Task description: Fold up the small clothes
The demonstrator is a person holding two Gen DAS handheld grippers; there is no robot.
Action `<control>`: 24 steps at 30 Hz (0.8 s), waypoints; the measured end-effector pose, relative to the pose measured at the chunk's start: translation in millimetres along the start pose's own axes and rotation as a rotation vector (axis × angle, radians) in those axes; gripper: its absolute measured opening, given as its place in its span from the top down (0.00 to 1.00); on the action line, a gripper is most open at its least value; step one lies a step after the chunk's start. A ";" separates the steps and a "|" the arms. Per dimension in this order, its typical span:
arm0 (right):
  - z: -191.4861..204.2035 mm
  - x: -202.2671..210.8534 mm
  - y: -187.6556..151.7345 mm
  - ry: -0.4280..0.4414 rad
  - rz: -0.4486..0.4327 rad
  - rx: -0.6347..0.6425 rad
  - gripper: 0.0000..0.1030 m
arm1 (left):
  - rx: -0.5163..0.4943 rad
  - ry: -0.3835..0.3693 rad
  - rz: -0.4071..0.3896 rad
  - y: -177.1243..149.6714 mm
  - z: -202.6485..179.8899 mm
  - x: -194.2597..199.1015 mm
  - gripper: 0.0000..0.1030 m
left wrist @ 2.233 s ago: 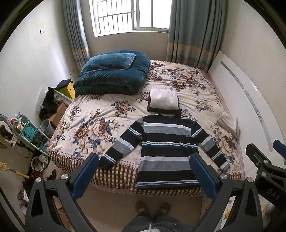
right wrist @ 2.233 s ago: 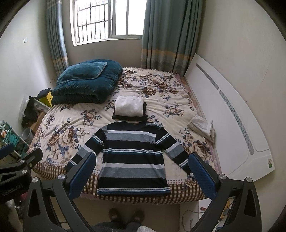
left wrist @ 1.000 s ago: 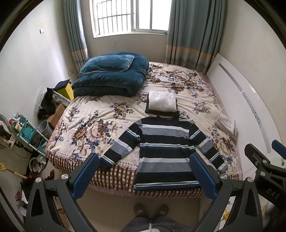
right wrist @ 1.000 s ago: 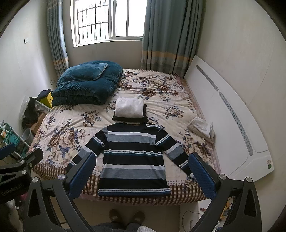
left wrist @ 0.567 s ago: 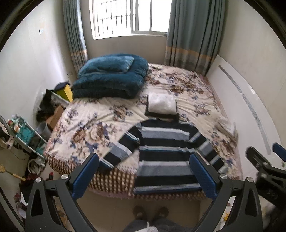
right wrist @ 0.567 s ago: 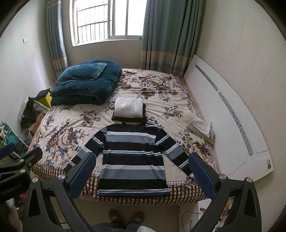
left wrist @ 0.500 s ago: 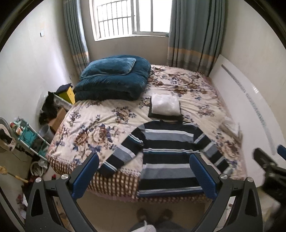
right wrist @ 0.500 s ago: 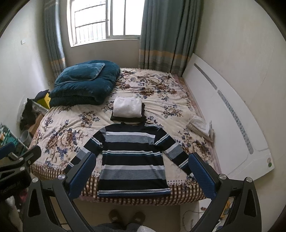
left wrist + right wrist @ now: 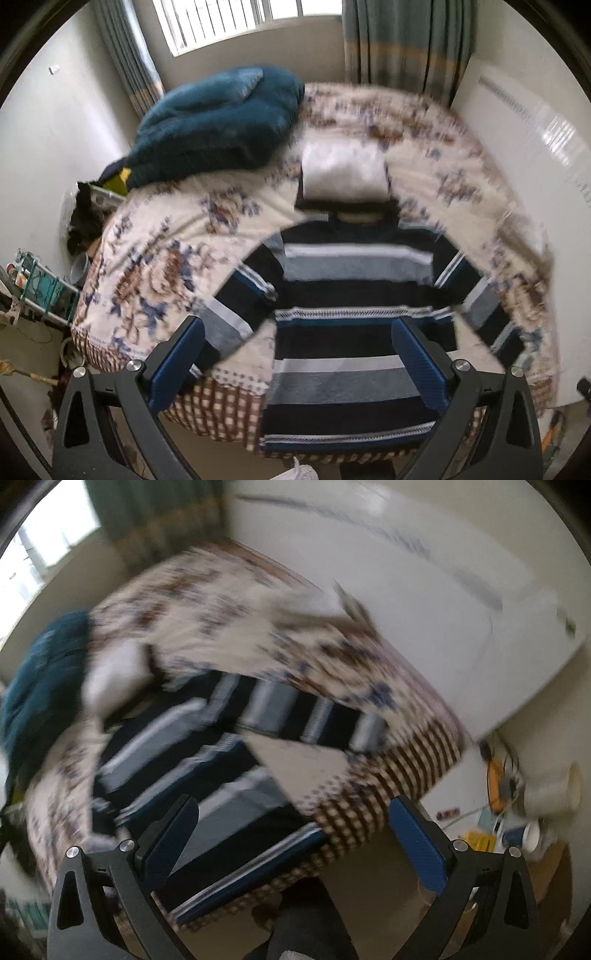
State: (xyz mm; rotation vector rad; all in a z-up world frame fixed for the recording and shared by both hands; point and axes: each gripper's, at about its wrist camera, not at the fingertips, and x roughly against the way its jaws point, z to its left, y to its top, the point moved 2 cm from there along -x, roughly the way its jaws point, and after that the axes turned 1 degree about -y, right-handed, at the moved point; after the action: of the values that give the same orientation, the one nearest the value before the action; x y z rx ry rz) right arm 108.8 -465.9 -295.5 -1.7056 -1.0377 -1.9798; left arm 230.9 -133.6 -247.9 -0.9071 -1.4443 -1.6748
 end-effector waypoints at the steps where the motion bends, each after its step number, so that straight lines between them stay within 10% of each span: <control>1: -14.0 -30.4 3.3 -0.016 0.031 -0.031 0.00 | -0.010 0.014 0.032 0.7 -12.5 -23.1 0.00; 10: -146.4 -291.1 0.1 0.003 0.318 -0.471 0.00 | -0.059 0.092 0.267 -25.8 -72.0 -182.6 0.00; 18: -198.2 -408.1 -12.8 0.179 0.260 -0.909 0.06 | 0.033 0.124 0.365 -39.6 -81.1 -283.3 0.00; 21: -193.5 -429.9 -12.0 0.223 0.206 -1.003 0.27 | 0.046 0.113 0.377 -38.5 -88.2 -303.7 0.00; 24: -186.9 -429.7 -4.3 0.193 0.164 -1.016 0.82 | 0.039 0.109 0.367 -36.6 -90.4 -313.8 0.00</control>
State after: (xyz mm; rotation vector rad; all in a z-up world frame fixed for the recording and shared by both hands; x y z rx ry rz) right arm 71.7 -683.5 -708.8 -1.8375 0.2727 -2.6814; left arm 345.7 -194.1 -549.9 -0.9762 -1.1528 -1.3952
